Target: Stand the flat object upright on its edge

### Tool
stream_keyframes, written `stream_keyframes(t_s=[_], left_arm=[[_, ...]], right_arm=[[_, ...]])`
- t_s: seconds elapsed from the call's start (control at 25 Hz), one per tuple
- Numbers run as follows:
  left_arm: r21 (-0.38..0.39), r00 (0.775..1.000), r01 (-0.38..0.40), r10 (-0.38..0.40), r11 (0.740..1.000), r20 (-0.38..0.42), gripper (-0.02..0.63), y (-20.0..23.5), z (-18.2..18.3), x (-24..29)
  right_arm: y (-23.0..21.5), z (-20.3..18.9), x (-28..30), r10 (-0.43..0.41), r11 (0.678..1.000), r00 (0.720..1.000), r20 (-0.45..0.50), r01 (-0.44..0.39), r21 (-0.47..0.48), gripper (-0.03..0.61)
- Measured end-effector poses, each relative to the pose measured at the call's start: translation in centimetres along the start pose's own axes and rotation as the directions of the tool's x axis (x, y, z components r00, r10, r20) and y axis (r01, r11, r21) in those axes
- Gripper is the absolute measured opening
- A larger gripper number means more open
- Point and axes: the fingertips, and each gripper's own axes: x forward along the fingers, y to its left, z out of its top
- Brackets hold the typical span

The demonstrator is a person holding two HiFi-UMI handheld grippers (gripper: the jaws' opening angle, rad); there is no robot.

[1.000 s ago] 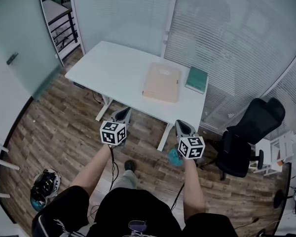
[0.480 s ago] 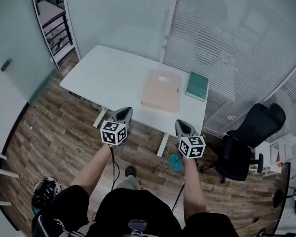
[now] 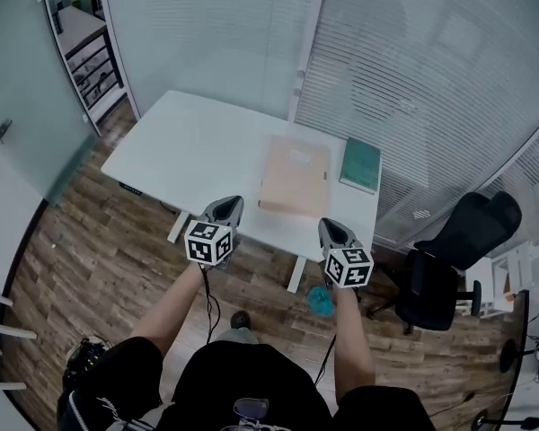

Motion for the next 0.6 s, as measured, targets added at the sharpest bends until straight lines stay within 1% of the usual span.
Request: stream_keyframes(t_s=[0.32,0.6], left_arm=[[-0.002,1.0,0.022,-0.022,1.0,-0.02,0.02,3.1,0.3,2.5],[-0.009,0.999,0.046,-0.046,0.999,-0.023,0.02,4.7,0.2,4.0]], right_arm=[[-0.4,0.5,3.2,-0.031,0.999,1.0,-0.005,0.031,0.02,0.021],[-0.3,0.7,5.1,-0.044,0.999,0.999,-0.013,0.044,0.024,0.021]])
